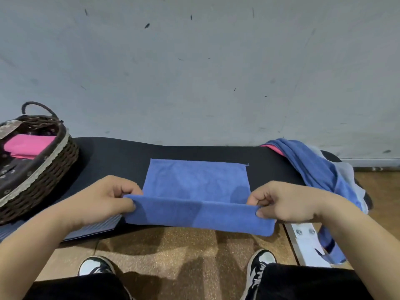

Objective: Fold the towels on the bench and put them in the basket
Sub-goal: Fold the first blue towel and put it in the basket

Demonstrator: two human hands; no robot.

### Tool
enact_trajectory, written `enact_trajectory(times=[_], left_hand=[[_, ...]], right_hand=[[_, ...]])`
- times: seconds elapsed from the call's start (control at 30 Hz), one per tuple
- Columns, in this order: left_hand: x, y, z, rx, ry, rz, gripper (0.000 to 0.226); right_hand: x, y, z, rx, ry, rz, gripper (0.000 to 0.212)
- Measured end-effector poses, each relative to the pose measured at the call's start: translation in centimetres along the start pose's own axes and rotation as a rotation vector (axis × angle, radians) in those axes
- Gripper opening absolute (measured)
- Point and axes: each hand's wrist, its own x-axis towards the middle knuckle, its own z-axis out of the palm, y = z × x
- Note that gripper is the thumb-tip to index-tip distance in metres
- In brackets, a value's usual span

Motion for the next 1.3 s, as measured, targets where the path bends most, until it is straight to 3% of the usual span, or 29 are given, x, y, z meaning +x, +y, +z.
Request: enact_trajectory(times=[0.17,0.27,0.37,0.5,0.6,0.77,0.87,0.97,1.07,1.2,1.3], left_hand=[[2.1,-0.3,-0.7,-0.21,0.171,-0.043,0.011],[4.5,-0.2,-0.8,-0.175,0.335,-0.089,0.01],[7.4,-0.7,-1.0,-0.072,0.447,-0.126,0.008],[10.8,-1.2,-0.9,0.107,0.493,-0.157,0.008],[12.3,-1.9,-0.9,0.302,0.377,-0.205,0.015],[13.4,-1.8,-0.8,0.442,0.266,-0.197,0.063],[13.7,-1.5,-0.5,0.477,0.218,-0.209,0.055],[13.5,-1.4,-0.7,0.397,0.205,-0.289,0.027],[12.8,-1.1,-0.9,0.347,0.222,-0.341,0.02],[11.6,-1.0,-0.7,0.157,0.326,-0.326,0.021],[10.6,-1.2,-0.8,-0.011,0.37,-0.285,0.02]], right_hand=[[2.8,0.3,-1.2,0.261,0.332,0.016,0.015],[6.0,1.1,-2.2,0.324,0.604,0.04,0.005],[9.0,1.7,-3.2,0.239,0.713,0.052,0.005],[12.2,2.9,-3.0,-0.021,0.699,0.157,0.01],[13.5,3.7,-2.4,-0.122,0.673,0.198,0.004],[13.6,4.2,-2.4,-0.112,0.7,0.193,0.003],[13.4,4.0,-2.5,-0.097,0.699,0.211,0.004],[12.9,3.1,-2.2,-0.153,0.761,0.196,0.014],[12.0,0.8,-1.2,-0.289,0.799,0.058,0.029],[11.1,-2.1,1.8,-0.477,0.469,0.037,0.076],[11.1,-2.4,3.6,-0.569,0.289,0.132,0.083]])
